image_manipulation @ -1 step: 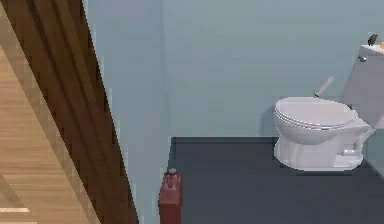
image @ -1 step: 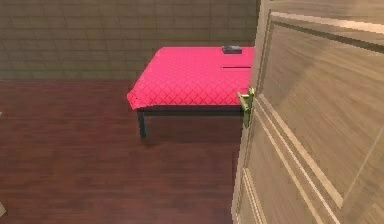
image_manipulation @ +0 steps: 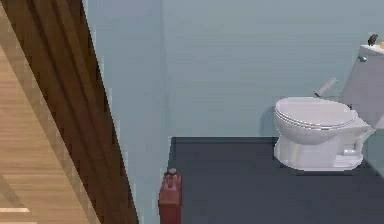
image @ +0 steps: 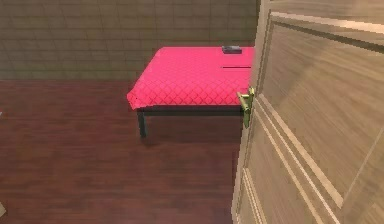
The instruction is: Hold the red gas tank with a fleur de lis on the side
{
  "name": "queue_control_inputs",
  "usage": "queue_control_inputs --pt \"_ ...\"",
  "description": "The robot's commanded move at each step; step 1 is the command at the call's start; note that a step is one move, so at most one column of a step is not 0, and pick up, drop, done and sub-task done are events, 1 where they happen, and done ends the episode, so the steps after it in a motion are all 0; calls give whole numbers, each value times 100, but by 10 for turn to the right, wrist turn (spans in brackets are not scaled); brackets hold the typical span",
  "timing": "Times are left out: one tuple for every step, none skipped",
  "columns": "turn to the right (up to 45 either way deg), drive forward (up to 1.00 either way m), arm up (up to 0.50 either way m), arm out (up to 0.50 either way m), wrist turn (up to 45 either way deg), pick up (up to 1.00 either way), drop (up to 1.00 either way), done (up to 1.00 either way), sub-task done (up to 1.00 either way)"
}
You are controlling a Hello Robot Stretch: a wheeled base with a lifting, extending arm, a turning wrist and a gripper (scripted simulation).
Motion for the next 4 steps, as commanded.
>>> queue_control_inputs --pt "0 0 0 44 0 0 0 0 0" --pt "0 0 0 0 450 0 0 0 0" --pt "0 0 0 0 450 0 0 0 0" --pt "0 0 0 0 450 0 0 0 0"
